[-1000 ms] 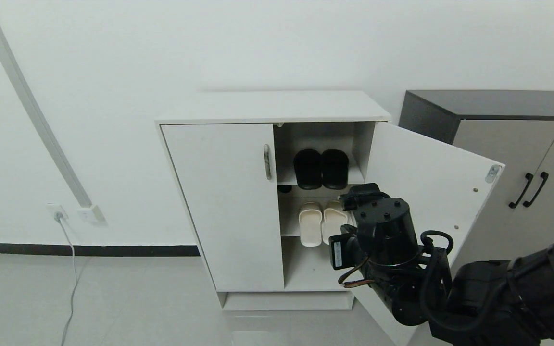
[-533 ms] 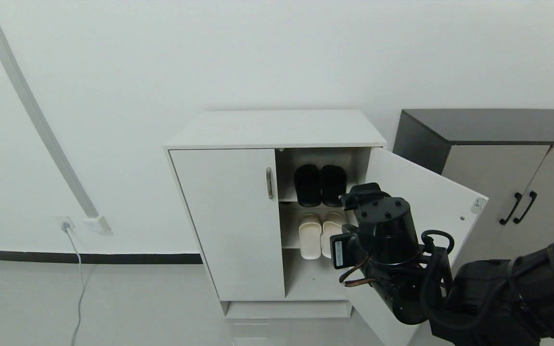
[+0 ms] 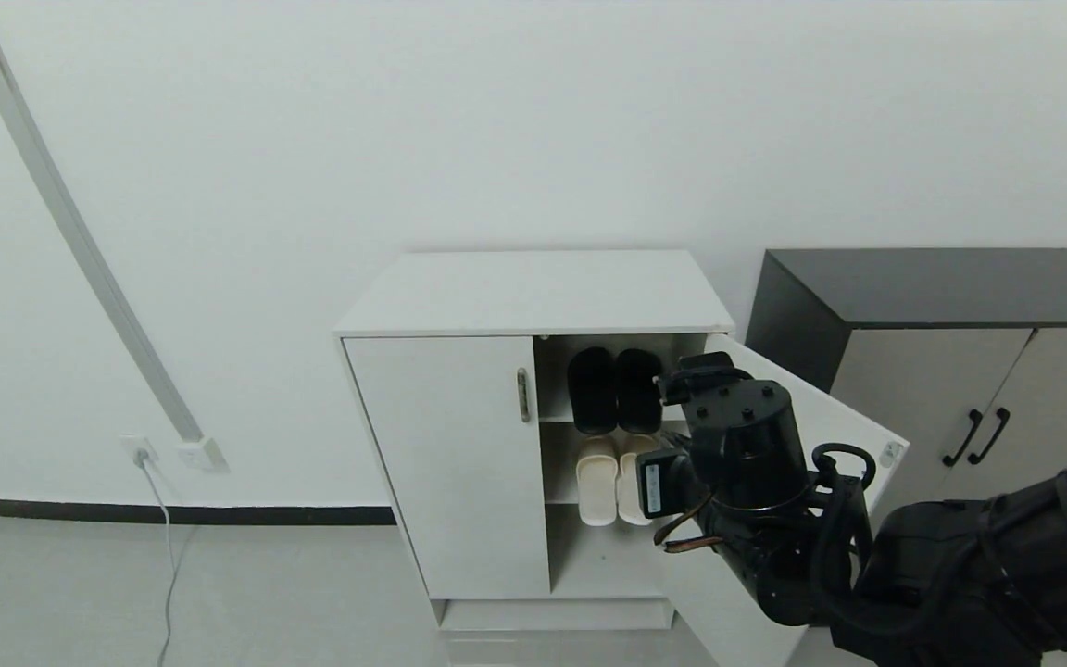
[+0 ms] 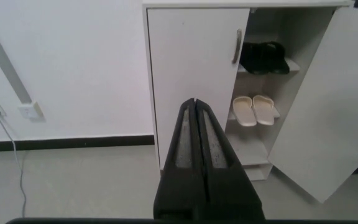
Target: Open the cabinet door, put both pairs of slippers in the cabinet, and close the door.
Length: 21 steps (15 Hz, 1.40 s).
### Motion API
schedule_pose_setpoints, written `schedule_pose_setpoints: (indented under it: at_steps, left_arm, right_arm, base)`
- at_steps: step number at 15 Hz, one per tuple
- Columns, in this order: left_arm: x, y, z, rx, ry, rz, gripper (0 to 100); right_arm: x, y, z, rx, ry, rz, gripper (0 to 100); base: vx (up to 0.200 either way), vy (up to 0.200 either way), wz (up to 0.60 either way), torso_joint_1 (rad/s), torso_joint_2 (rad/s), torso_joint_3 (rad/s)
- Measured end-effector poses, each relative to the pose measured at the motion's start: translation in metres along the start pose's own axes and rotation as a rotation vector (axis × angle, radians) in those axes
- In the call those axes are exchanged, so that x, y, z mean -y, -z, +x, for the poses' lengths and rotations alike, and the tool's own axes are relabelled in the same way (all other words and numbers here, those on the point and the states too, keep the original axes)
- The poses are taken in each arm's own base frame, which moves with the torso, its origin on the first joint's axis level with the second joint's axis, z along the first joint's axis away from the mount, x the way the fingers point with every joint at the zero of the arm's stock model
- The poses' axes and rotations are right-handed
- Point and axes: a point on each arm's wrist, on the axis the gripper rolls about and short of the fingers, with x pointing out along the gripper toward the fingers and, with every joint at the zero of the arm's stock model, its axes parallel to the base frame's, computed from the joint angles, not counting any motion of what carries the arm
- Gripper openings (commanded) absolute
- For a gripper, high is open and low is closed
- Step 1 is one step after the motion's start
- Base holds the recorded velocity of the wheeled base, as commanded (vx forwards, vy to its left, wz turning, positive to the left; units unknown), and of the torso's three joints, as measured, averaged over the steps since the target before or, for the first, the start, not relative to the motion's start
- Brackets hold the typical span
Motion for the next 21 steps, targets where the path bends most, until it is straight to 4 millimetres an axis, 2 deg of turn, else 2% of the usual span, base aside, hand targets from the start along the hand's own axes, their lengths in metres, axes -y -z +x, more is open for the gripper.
schedule_pose_setpoints:
  at_steps: [6, 16, 21]
  left_arm:
    - [0.0, 0.0, 0.0, 0.0, 0.0, 0.0, 0]
    - [0.0, 0.0, 0.0, 0.0, 0.0, 0.0, 0]
    - [0.0, 0.0, 0.0, 0.0, 0.001, 0.0, 0]
  right_arm:
    - [0.003, 0.001, 0.001, -0.004, 0.006, -0.003, 0]
    - [0.006, 0.005, 0.0, 0.004, 0.007, -0.024, 0]
    - [0.012, 0.004, 0.003, 0.02, 0.023, -0.038, 0]
  base:
    - [0.0, 0.0, 0.0, 0.216, -0.51, -0.269]
    - [0.0, 0.0, 0.0, 0.0, 0.0, 0.0]
    - [0.0, 0.0, -0.6, 0.0, 0.0, 0.003]
